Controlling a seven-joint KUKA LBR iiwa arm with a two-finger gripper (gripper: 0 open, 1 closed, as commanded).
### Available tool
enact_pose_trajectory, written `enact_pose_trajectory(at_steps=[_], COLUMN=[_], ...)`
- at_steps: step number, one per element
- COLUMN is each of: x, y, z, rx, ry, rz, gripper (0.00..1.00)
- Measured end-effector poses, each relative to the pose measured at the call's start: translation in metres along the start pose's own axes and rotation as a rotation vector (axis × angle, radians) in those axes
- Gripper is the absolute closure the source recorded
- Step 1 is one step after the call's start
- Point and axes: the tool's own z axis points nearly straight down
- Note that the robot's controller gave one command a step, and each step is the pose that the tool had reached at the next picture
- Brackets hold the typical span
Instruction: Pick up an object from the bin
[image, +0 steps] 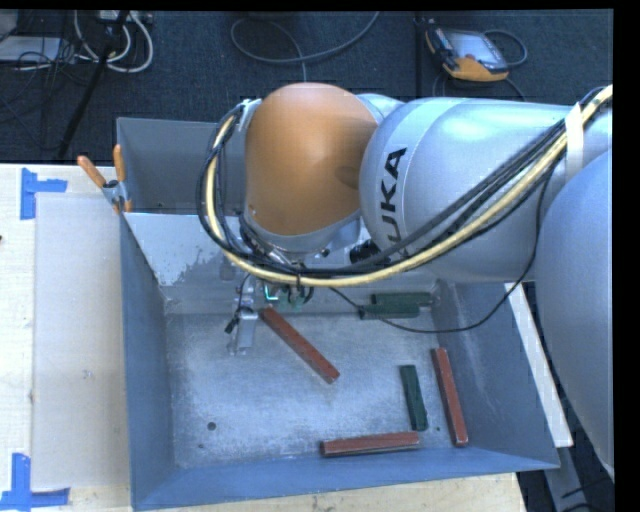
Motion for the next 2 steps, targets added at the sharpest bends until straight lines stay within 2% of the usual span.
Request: enact_pose_trajectory(at_steps=[1, 2], x=[-0.018, -0.040], y=[-0.044, -0.048], z=[0.117, 0.167], rx=[0.001, 0.000], ry=[-0.002, -0.006], rz=[-0.234, -0.490], gripper=[0.00, 0.00])
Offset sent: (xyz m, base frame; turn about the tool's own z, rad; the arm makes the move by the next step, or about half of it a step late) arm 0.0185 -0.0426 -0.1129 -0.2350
